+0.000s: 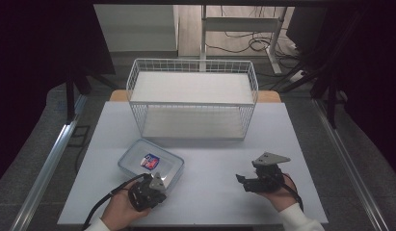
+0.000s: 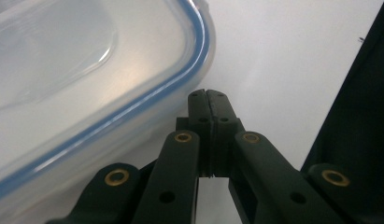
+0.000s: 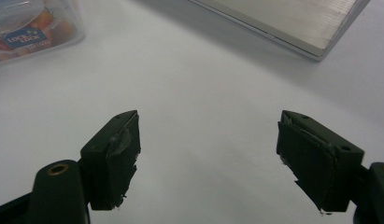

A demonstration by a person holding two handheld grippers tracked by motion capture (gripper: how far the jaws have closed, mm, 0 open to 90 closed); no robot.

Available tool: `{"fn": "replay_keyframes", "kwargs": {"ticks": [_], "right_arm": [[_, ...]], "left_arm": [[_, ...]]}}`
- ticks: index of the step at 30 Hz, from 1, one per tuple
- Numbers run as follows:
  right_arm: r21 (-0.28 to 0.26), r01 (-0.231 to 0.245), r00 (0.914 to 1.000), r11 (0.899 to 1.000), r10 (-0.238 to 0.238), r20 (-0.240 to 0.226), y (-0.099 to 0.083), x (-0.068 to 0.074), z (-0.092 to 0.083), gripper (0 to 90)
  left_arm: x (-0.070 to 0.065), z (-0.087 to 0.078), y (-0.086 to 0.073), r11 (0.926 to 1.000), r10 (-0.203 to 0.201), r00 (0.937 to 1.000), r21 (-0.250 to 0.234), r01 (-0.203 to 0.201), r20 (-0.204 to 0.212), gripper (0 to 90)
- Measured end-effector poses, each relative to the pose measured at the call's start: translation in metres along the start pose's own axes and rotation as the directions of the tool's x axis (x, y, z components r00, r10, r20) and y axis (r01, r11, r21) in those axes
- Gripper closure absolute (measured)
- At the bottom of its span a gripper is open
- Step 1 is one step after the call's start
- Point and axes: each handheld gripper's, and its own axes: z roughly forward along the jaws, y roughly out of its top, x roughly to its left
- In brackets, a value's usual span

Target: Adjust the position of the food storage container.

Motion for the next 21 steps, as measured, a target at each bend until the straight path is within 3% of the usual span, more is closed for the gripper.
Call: {"fn": "replay_keyframes", "kwargs": {"ticks": [3,4,5,6,7,8,9,10,11,12,14,15,16,17,18,19,21], "right_arm": [[-0.002,-0.007,1.0,1.0,0.007,0.001,0.0,0.0,-0.001,21.8],[-0.002,-0.005,1.0,1.0,0.005,0.001,0.0,0.0,-0.001,21.8],[-0.002,-0.005,1.0,1.0,0.005,0.001,0.0,0.0,-0.001,21.8],[-0.002,-0.004,1.0,1.0,0.004,0.001,0.0,0.0,-0.001,21.8],[-0.006,-0.005,1.0,1.0,0.005,0.002,0.001,0.001,-0.001,21.8],[-0.006,-0.005,1.0,1.0,0.005,0.002,0.001,0.001,-0.001,21.8],[-0.007,-0.007,1.0,1.0,0.007,0.003,0.002,0.001,-0.001,21.8],[-0.007,-0.007,1.0,1.0,0.007,0.003,0.002,0.001,-0.001,21.8],[-0.007,-0.008,1.0,1.0,0.008,0.002,0.003,0.001,-0.001,21.8],[-0.007,-0.008,1.0,1.0,0.008,0.002,0.003,0.001,-0.001,21.8],[-0.007,-0.007,1.0,1.0,0.007,0.001,0.003,0.001,0.0,21.8],[-0.005,-0.007,1.0,1.0,0.007,0.0,0.003,0.002,0.0,21.8],[-0.003,-0.005,1.0,1.0,0.005,-0.001,0.003,0.002,0.001,21.8],[-0.003,-0.004,1.0,1.0,0.004,-0.004,0.003,0.003,0.001,21.8],[-0.004,-0.002,1.0,1.0,0.002,-0.005,0.003,0.003,0.002,21.9],[-0.004,-0.002,1.0,1.0,0.002,-0.005,0.003,0.003,0.002,21.8],[-0.002,-0.003,1.0,1.0,0.003,-0.003,0.002,0.002,0.001,21.8]], "left_arm": [[0.001,-0.011,-0.005,0.9997,-0.015,0.9999,-0.022,0.015,-0.002,89.9],[0.008,-0.028,-0.01,0.9986,-0.029,0.9993,-0.045,0.027,-0.026,89.9],[0.008,-0.028,-0.01,0.9986,-0.029,0.9993,-0.045,0.027,-0.026,89.9],[0.013,-0.038,-0.013,0.9973,-0.045,0.9982,-0.06,0.042,-0.04,89.9],[0.029,-0.059,-0.02,0.9916,-0.091,0.9932,-0.099,0.083,-0.072,89.9],[0.029,-0.059,-0.02,0.9916,-0.091,0.9932,-0.099,0.083,-0.072,89.8],[0.047,-0.079,-0.027,0.9814,-0.144,0.985,-0.141,0.13,-0.095,89.9],[0.047,-0.079,-0.027,0.9814,-0.144,0.985,-0.141,0.13,-0.095,89.9],[0.067,-0.091,-0.033,0.9716,-0.198,0.9707,-0.159,0.176,-0.137,89.9],[0.067,-0.091,-0.033,0.9716,-0.198,0.9707,-0.159,0.176,-0.137,89.9],[0.086,-0.094,-0.039,0.9626,-0.247,0.9518,-0.159,0.219,-0.182,89.9],[0.099,-0.092,-0.042,0.9584,-0.271,0.9375,-0.15,0.242,-0.218,89.9],[0.107,-0.091,-0.044,0.9555,-0.285,0.93,-0.146,0.256,-0.232,89.9],[0.127,-0.086,-0.047,0.947,-0.318,0.9148,-0.134,0.292,-0.249,89.9],[0.136,-0.082,-0.049,0.9432,-0.33,0.9126,-0.126,0.308,-0.242,89.9],[0.136,-0.082,-0.049,0.9432,-0.33,0.9126,-0.126,0.308,-0.242,90.0],[0.153,-0.071,-0.051,0.933,-0.359,0.9137,-0.102,0.345,-0.191,90.0]]}}
